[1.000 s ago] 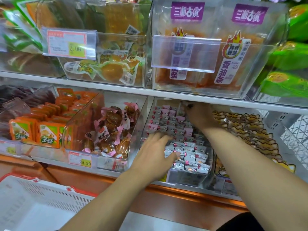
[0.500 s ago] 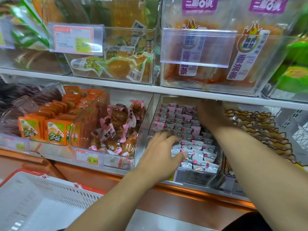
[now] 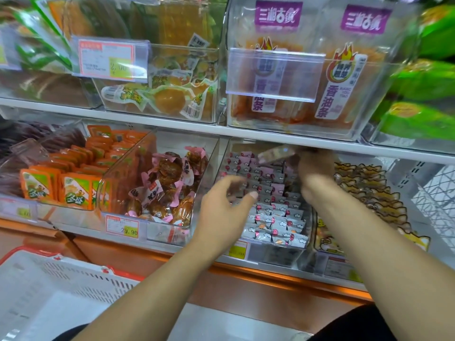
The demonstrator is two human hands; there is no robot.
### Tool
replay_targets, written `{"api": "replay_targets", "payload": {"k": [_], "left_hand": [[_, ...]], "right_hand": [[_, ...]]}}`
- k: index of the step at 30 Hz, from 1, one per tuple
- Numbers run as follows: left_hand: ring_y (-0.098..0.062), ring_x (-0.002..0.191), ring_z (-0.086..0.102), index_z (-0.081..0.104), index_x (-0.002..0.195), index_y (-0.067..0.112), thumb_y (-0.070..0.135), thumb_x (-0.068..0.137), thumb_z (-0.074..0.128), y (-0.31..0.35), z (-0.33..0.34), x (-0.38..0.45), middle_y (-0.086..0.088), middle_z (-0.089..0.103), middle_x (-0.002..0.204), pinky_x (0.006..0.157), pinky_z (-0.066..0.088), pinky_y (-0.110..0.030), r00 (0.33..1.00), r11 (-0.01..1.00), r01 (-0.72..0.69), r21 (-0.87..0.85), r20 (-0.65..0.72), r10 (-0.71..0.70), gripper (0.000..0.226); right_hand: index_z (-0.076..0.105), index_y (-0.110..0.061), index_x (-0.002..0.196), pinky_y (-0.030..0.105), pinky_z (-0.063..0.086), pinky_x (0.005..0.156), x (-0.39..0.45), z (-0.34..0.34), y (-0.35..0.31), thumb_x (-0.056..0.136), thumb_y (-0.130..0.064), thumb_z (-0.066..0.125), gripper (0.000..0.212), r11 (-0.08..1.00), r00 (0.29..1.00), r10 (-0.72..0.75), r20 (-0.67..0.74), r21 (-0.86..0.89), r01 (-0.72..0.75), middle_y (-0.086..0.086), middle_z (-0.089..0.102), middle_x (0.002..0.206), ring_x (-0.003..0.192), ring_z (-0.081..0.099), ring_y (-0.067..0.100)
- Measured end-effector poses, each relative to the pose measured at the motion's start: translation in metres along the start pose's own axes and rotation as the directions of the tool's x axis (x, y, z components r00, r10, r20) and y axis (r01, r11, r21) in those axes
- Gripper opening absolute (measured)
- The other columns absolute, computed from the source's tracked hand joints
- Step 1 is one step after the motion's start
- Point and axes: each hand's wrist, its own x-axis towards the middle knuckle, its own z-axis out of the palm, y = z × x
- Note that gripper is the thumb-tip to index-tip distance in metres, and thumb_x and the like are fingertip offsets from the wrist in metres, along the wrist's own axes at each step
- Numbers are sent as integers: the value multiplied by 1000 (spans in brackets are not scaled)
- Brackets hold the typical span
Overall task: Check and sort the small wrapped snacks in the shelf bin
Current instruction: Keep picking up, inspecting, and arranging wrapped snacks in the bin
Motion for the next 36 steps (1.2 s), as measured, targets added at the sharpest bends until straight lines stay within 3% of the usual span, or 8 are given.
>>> {"api": "replay_targets", "payload": {"k": [4, 9, 13, 16, 20, 27, 33, 36], "left_hand": [[-7, 86, 73, 60, 124, 23, 35, 91, 71, 2, -14, -2, 4, 74, 108, 67, 57, -21, 970, 908, 234, -348, 21, -242, 37], [-19, 75, 72, 69, 115, 6, 20, 93, 69, -3, -37, -11, -14, 77, 83, 65, 56, -25, 939, 787, 315, -530, 53, -340, 26], [-18, 77, 73, 71, 111, 4, 13, 92, 70, -2, -52, -20, -12, 77, 86, 68, 59, -21, 948, 793, 295, -533, 63, -311, 21], [-17, 76, 72, 72, 111, 12, 14, 89, 74, 4, -54, -27, -2, 77, 86, 74, 60, -25, 972, 871, 229, -434, 58, -227, 22], [-19, 92, 74, 72, 112, 13, 12, 85, 77, 7, -52, -31, 0, 78, 99, 78, 59, -23, 981, 886, 195, -421, 104, -167, 27], [-33, 90, 76, 73, 112, 6, 49, 81, 74, 6, -46, -27, -16, 77, 105, 73, 62, -31, 864, 644, 503, -576, 311, -397, 52], [-23, 89, 76, 71, 101, 4, 8, 92, 69, 2, -44, -20, -17, 77, 100, 68, 60, -25, 899, 680, 425, -597, 189, -395, 9], [-22, 87, 76, 71, 104, 7, -5, 84, 74, 2, -45, -20, -10, 78, 98, 68, 60, -27, 932, 734, 354, -580, 153, -328, 24]], "right_hand": [[62, -1, 100, 36, 64, 74, -37, -16, 6, 100, 1, 48, 13, 851, 863, 308, 400, 290, -438, 18, 72, 104, 99, 69, 28], [63, 6, 114, 34, 63, 74, -67, -31, 11, 99, 1, 53, 19, 804, 747, 350, 566, 228, -549, 26, 68, 117, 107, 69, 35], [62, -2, 124, 36, 63, 73, -71, -45, 16, 94, -30, 68, 42, 836, 650, 369, 664, 68, -544, 24, 70, 114, 94, 74, 37], [56, -7, 126, 36, 62, 71, -75, -46, 20, 84, -50, 72, 62, 862, 596, 398, 698, -62, -503, 16, 73, 88, 76, 74, 30], [66, -2, 120, 32, 62, 71, -73, -41, 24, 84, -28, 75, 45, 861, 613, 381, 692, -24, -508, 18, 75, 95, 78, 75, 27], [64, -2, 122, 30, 61, 81, -70, -40, 25, 79, -4, 73, 44, 914, 551, 213, 807, 34, -404, 21, 71, 118, 102, 72, 29], [60, -9, 126, 36, 59, 92, -69, -39, 26, 76, -7, 77, 53, 918, 529, 207, 823, 24, -396, 19, 72, 117, 113, 69, 32], [64, -5, 125, 39, 59, 91, -69, -39, 25, 81, -27, 76, 50, 892, 538, 281, 795, -11, -451, 20, 73, 116, 106, 71, 32]]}}
